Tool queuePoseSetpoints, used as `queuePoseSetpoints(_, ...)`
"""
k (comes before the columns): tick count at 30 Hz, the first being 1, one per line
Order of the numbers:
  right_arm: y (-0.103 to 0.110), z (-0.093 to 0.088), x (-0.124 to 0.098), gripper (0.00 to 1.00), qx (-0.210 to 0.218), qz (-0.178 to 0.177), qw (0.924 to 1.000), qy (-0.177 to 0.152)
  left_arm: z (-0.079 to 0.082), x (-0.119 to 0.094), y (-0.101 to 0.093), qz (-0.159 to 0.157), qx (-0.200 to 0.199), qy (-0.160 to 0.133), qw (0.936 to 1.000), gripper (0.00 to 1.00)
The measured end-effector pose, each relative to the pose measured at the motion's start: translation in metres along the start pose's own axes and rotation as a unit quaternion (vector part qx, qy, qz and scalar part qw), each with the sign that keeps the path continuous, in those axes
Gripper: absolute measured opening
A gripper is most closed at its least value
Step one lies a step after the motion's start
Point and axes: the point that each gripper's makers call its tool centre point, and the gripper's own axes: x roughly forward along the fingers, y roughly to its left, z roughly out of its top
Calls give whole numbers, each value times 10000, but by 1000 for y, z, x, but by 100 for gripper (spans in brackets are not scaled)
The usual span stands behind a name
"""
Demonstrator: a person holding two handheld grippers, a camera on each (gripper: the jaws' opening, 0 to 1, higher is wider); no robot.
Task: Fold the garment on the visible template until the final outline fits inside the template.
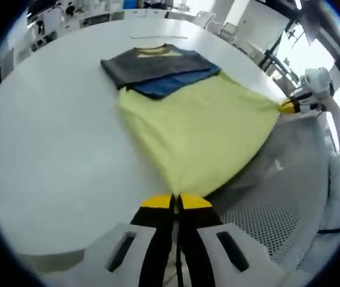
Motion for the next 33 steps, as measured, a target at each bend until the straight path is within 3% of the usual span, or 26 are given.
queuePoseSetpoints(11, 8, 5, -19, 3, -123, -125, 9997, -156, -3, -14, -8, 49, 129, -75, 9999, 0)
queuePoseSetpoints(16, 11, 7, -29, 3, -153, -179, 9995, -232, 4, -28, -12, 74, 153, -271, 9995, 0)
queuePoseSetpoints(22, 14, 10, -36, 3, -238, -211, 9991, -264, 4, -38, -15, 132, 231, -312, 9992, 0)
queuePoseSetpoints(33, 19, 13, -49, 3, -324, -256, 9985, -360, 0, -43, -21, 116, 274, -387, 9988, 0)
